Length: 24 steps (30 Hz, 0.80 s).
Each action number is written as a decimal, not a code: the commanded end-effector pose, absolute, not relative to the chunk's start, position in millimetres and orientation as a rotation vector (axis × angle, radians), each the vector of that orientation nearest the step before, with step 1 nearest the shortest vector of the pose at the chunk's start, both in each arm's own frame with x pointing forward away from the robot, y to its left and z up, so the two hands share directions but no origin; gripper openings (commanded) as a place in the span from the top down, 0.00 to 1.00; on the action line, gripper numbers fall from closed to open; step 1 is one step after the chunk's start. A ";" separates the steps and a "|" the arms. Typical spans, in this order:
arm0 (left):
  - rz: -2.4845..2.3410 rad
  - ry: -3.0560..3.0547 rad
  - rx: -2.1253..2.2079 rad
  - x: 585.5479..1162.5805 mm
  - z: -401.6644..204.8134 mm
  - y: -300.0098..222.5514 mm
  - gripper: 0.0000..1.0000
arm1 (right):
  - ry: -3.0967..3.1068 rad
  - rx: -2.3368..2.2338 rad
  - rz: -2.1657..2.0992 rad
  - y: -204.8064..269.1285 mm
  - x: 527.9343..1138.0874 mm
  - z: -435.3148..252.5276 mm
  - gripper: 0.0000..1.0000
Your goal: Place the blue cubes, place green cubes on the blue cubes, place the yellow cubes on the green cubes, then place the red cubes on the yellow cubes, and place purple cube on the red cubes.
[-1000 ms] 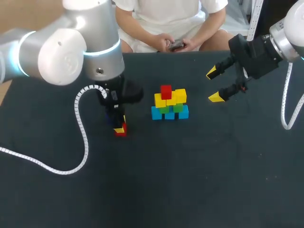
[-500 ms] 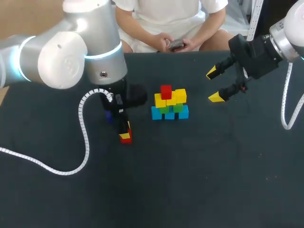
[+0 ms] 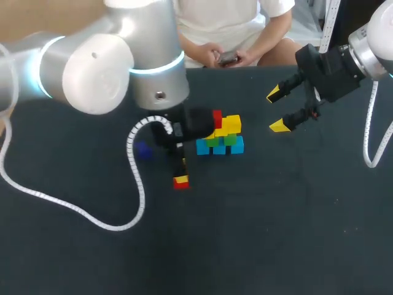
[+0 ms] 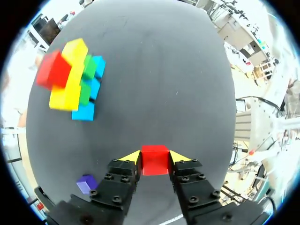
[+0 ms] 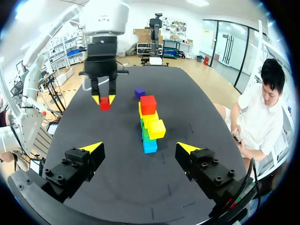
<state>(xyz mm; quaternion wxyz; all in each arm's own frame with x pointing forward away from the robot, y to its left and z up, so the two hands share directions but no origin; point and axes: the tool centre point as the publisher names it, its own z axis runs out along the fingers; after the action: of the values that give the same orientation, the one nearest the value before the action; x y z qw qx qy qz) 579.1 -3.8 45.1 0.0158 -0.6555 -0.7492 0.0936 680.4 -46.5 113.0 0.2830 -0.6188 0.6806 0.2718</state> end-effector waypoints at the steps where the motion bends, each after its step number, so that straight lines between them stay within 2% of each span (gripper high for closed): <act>1: 0.252 -2.343 -2.052 575.0 48.7 -20.4 1.00 | 1.821 -1.654 0.725 -46.7 679.2 113.1 0.00; 9: 0.269 -2.331 -2.098 571.2 41.6 -55.3 1.00 | 1.821 -1.654 0.725 -46.7 679.2 113.1 0.00; 24: 0.280 -2.412 -2.058 567.9 43.1 -85.1 1.00 | 1.821 -1.654 0.725 -46.7 679.2 113.1 0.00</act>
<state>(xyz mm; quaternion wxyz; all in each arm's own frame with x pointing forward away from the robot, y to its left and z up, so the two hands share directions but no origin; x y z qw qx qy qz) 568.4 -80.2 44.8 -0.0228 -0.6465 -0.7572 0.0906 680.4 -46.5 113.0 0.2830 -0.6187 0.6806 0.2718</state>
